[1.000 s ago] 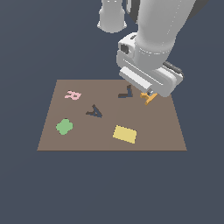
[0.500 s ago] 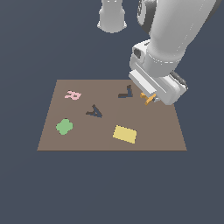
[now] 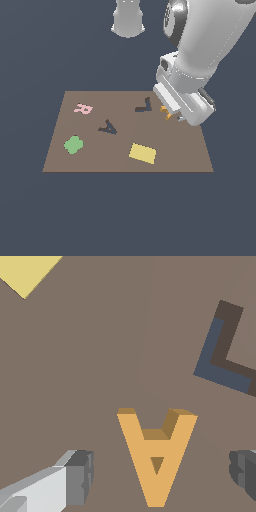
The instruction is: Insert a designated object into the corresponding slot on a board.
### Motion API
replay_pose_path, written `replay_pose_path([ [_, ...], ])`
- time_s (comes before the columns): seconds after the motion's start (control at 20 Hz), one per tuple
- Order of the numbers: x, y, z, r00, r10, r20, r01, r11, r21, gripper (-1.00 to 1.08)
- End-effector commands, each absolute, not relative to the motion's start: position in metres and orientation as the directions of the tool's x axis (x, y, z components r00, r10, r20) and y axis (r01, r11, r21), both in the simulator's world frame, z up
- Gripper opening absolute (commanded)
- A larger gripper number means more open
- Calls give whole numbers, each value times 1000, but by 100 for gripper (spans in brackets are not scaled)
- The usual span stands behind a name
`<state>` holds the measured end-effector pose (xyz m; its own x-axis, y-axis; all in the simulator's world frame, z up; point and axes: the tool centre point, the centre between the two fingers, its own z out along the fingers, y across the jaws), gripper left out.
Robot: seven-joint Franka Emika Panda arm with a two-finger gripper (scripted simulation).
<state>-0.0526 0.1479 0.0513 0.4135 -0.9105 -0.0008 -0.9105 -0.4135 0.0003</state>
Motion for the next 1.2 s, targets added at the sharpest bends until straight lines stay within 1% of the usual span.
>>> replay_pose_path([
  [0.0,-51,150,50,396,-918,0,-918,-396,0,100],
  [0.6,-51,150,49,396,-918,0,-918,-396,0,100],
  [1.1,-51,149,30,397,-918,0,-918,-397,0,100],
  [1.15,-51,149,30,397,-918,0,-918,-397,0,-100],
])
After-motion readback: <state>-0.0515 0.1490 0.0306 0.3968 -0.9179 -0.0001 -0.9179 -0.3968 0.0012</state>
